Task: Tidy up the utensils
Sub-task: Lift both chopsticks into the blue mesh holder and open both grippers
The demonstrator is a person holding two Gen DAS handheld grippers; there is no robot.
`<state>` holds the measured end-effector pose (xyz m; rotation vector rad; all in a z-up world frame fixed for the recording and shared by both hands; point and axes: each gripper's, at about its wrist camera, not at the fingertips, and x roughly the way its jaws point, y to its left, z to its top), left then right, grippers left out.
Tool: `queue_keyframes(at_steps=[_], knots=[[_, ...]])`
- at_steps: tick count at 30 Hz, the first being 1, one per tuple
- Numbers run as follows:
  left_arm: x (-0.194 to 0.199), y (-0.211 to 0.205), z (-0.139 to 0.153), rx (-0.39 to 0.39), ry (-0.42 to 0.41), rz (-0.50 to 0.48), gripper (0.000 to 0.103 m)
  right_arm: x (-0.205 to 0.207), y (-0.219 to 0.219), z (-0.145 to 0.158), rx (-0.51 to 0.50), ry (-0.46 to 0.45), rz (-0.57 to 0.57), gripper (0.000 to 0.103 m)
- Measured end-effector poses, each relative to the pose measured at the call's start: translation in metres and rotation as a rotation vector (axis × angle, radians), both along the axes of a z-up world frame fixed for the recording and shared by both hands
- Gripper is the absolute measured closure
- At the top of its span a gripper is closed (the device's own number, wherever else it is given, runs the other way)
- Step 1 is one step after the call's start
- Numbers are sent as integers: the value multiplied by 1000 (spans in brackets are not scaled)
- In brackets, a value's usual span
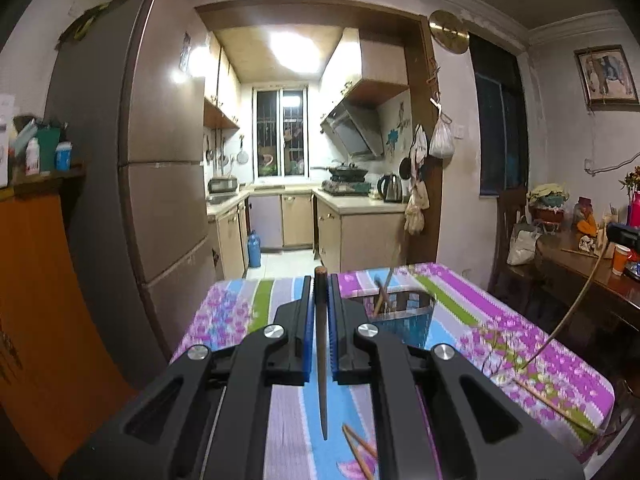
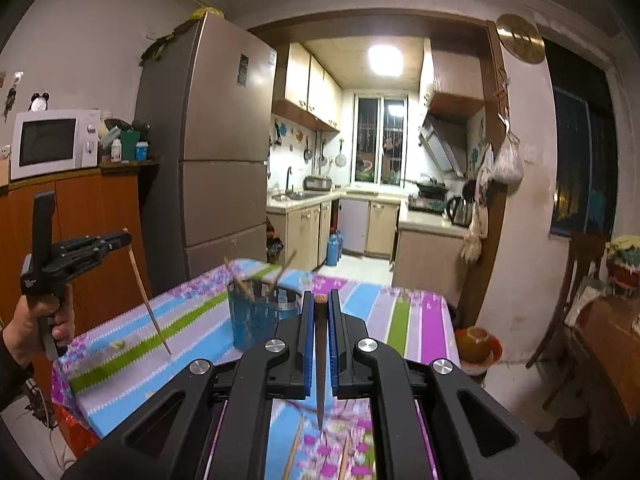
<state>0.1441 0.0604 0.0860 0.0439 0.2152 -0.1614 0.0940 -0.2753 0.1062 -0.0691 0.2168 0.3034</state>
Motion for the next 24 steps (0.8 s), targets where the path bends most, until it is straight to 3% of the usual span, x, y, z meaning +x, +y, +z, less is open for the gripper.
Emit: queue_keyframes(at_steps=[6, 13, 17, 24], knots=[[32, -6, 57, -19, -74, -6, 98, 40, 13, 63, 11, -46, 27, 95], [79, -17, 110, -84, -119, -13, 98, 99, 34, 106, 50, -46, 61, 95], [109, -26, 108, -107, -81, -28, 98, 135, 45, 105, 79, -1, 78, 95], [151, -46, 70, -72, 18, -55, 98, 187, 70, 78, 97, 91, 95, 95]])
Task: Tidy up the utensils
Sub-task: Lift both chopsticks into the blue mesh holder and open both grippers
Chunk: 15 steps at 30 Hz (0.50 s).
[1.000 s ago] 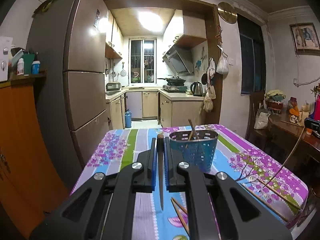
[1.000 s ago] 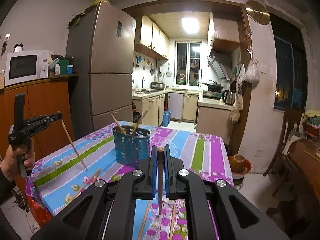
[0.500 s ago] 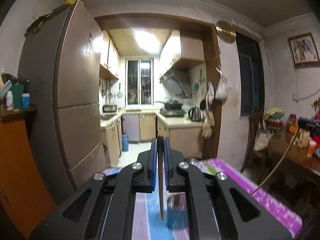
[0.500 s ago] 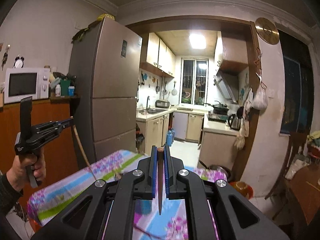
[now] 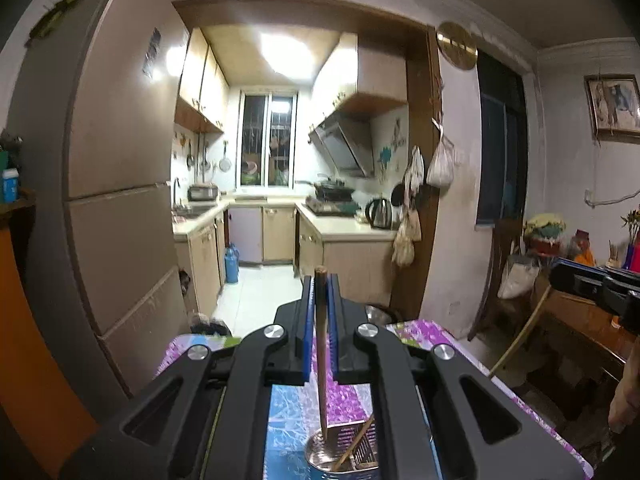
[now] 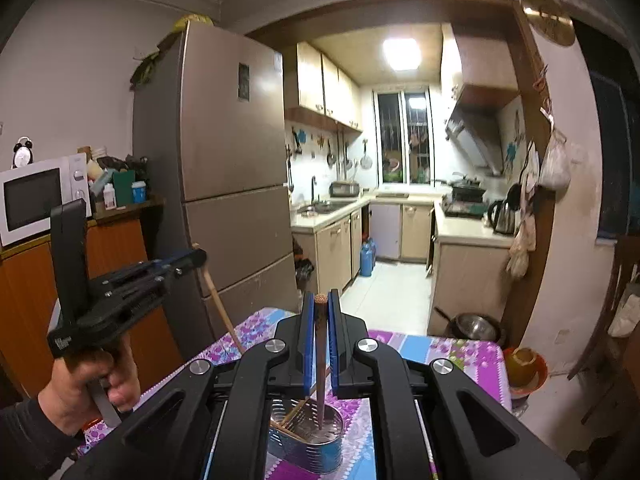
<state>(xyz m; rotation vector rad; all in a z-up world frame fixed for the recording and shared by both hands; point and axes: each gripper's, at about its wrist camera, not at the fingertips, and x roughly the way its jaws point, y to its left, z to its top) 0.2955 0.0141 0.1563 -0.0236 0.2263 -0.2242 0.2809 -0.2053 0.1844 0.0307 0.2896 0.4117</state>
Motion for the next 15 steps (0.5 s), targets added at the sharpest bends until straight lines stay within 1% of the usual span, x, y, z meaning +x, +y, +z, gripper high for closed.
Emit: queue_keyframes(at_steps=[5, 9, 13, 14, 15], knots=[[16, -5, -23, 25, 48, 0, 98, 22, 10, -21, -9, 53, -1, 95], [22, -5, -33, 37, 74, -7, 98, 34, 13, -35, -15, 91, 4, 95], [23, -5, -38, 59, 91, -5, 97, 40, 15, -42, -11, 109, -2, 95], [22, -4, -38, 58, 92, -5, 92, 40, 14, -43, -8, 109, -3, 95], [21, -2, -38, 55, 91, -2, 84, 39, 13, -44, -4, 108, -3, 95]])
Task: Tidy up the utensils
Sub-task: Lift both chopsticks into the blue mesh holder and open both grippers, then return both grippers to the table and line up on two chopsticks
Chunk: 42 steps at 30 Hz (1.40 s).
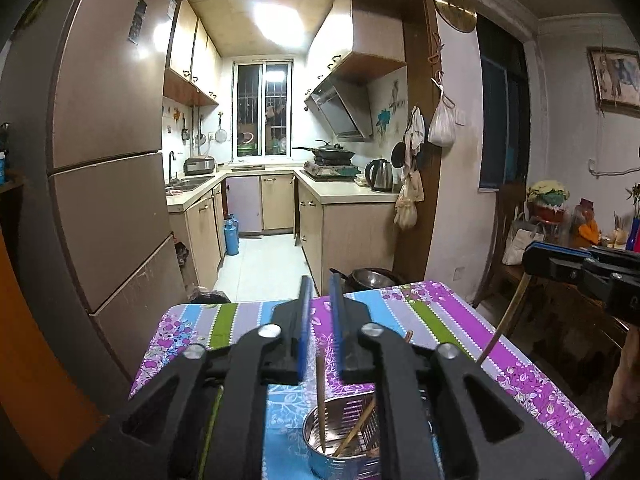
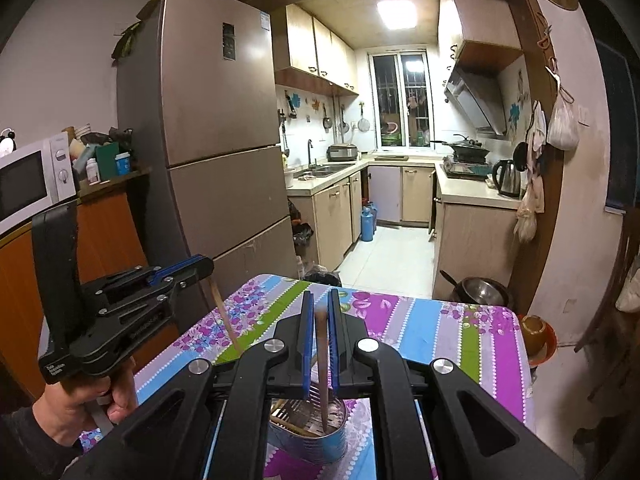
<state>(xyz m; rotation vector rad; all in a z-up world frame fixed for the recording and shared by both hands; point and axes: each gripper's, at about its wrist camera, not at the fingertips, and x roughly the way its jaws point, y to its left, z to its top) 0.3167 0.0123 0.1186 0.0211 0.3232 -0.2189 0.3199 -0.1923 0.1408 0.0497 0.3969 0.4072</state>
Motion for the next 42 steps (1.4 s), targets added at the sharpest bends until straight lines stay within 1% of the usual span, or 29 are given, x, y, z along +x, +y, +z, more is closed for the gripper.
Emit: queue_keyframes(at_steps=[2, 3, 5, 7, 9, 10, 11, 12, 13, 14, 15, 16, 17, 18, 19, 20, 21, 22, 23, 25, 27, 28, 30, 33, 40, 42], knots=[[-2, 3, 2, -7, -9, 11, 74, -3, -2, 0, 3, -7, -2, 95], [-5, 5, 3, -13, -13, 16, 72, -6, -4, 2, 5, -13, -4, 95], [-9, 6, 5, -13, -18, 25, 70, -15, -8, 5, 15, -29, -7, 95], [-18, 8, 8, -11, -28, 26, 66, -29, -14, 10, 31, -49, -4, 95], [-41, 11, 9, 8, -55, 33, 56, -58, -25, 15, 47, -84, 11, 95], [-50, 13, 8, 15, -65, 38, 54, -75, -33, 15, 52, -103, 18, 95], [-69, 17, 6, 20, -85, 39, 50, -89, -38, 14, 54, -120, 22, 93], [-91, 22, 1, 24, -104, 39, 46, -117, -46, 8, 50, -151, 28, 88], [-105, 24, -4, 31, -116, 43, 44, -138, -52, 2, 49, -173, 30, 86], [-125, 26, -11, 40, -129, 42, 40, -158, -57, -8, 50, -190, 31, 82], [-152, 30, -25, 46, -144, 35, 37, -189, -66, -27, 53, -202, 28, 81], [-172, 33, -39, 52, -150, 31, 36, -208, -71, -41, 54, -207, 25, 81], [-199, 34, -60, 79, -147, 24, 36, -230, -76, -61, 52, -211, 12, 81], [-215, 34, -74, 93, -142, 28, 36, -256, -81, -90, 44, -197, -1, 81], [-231, 35, -92, 95, -123, 26, 36, -270, -83, -109, 35, -183, -10, 81], [-243, 35, -108, 95, -94, 14, 36, -288, -86, -138, 25, -160, -42, 81], [-258, 32, -130, 114, -66, 18, 36, -302, -90, -166, 39, -113, -55, 81], [-267, 29, -148, 130, -45, 27, 36, -311, -92, -187, 46, -76, -63, 81], [-278, 27, -169, 127, -1, 25, 36, -322, -93, -209, 43, -46, -84, 81], [-289, 24, -195, 107, 56, 17, 36, -338, -94, -243, 52, 6, -101, 81], [-298, 21, -219, 91, 103, 28, 36, -348, -89, -267, 32, 33, -109, 81], [-300, 20, -226, 77, 115, 28, 36, -350, -85, -275, 17, 36, -111, 81], [-304, 15, -235, 84, 109, 43, 36, -352, -80, -286, 6, 49, -112, 81], [-310, 9, -243, 83, 94, 44, 36, -354, -78, -297, -15, 46, -123, 81], [-315, -8, -262, 116, 81, 39, 36, -343, -70, -298, -46, 34, -133, 81], [-316, -11, -267, 125, 82, 41, 36, -342, -68, -298, -54, 25, -132, 85]])
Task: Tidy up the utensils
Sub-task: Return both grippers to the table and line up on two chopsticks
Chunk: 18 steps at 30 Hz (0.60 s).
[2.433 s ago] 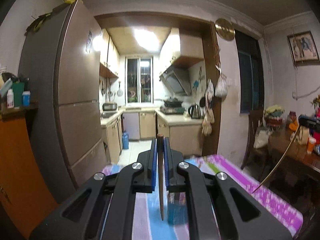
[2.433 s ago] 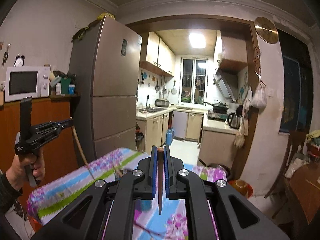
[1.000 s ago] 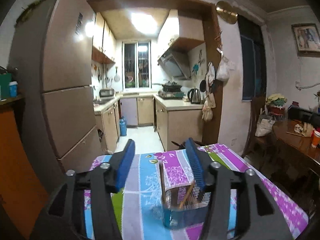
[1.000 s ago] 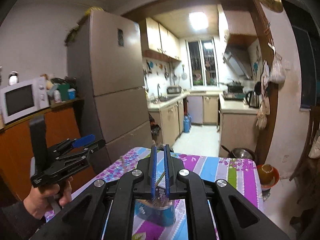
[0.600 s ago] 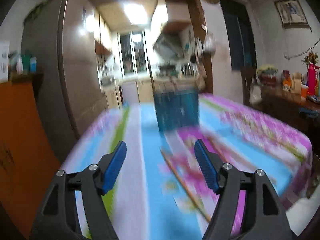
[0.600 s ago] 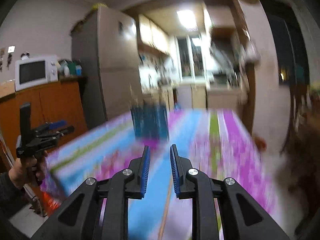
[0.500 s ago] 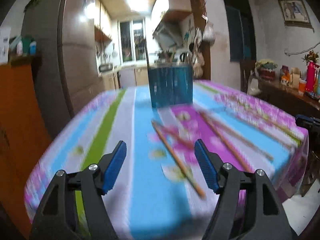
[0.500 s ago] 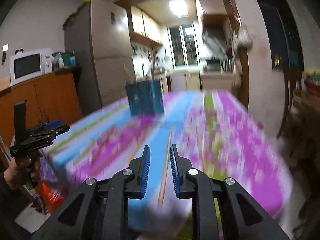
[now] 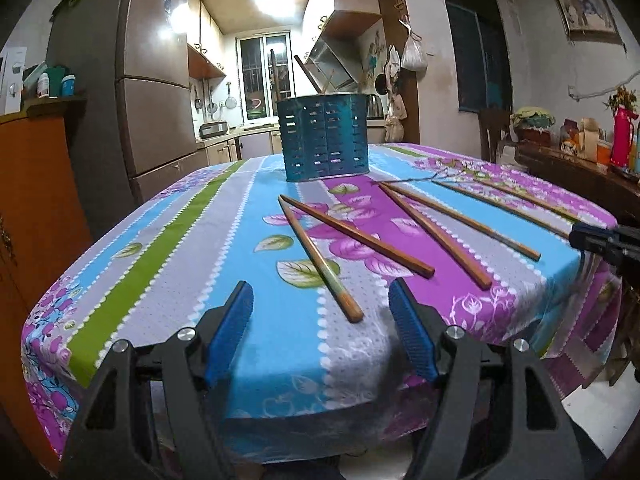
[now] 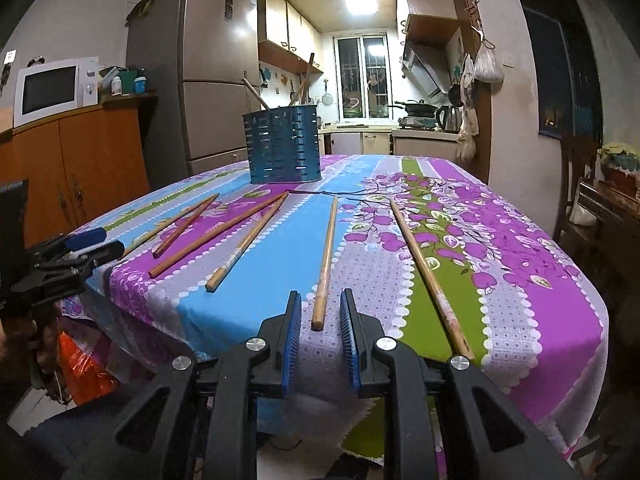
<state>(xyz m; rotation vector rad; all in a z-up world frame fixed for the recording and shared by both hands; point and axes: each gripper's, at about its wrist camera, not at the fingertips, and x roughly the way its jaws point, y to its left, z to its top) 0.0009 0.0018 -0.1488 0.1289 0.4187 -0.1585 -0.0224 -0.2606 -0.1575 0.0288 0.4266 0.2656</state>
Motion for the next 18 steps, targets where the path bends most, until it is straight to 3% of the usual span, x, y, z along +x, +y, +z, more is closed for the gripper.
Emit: queue_keyframes(at_steps=[4, 12, 15, 18], knots=[[2, 0, -2, -5, -6, 11, 41, -2, 4, 0, -24, -15, 2, 91], [6, -12, -5, -9, -6, -35, 86, 1, 3, -3, -9, -27, -10, 94], [5, -12, -5, -12, -9, -27, 89, 1, 3, -3, -11, -29, -8, 94], [5, -9, -6, -18, -17, -17, 86, 1, 3, -4, -12, -32, -2, 93]])
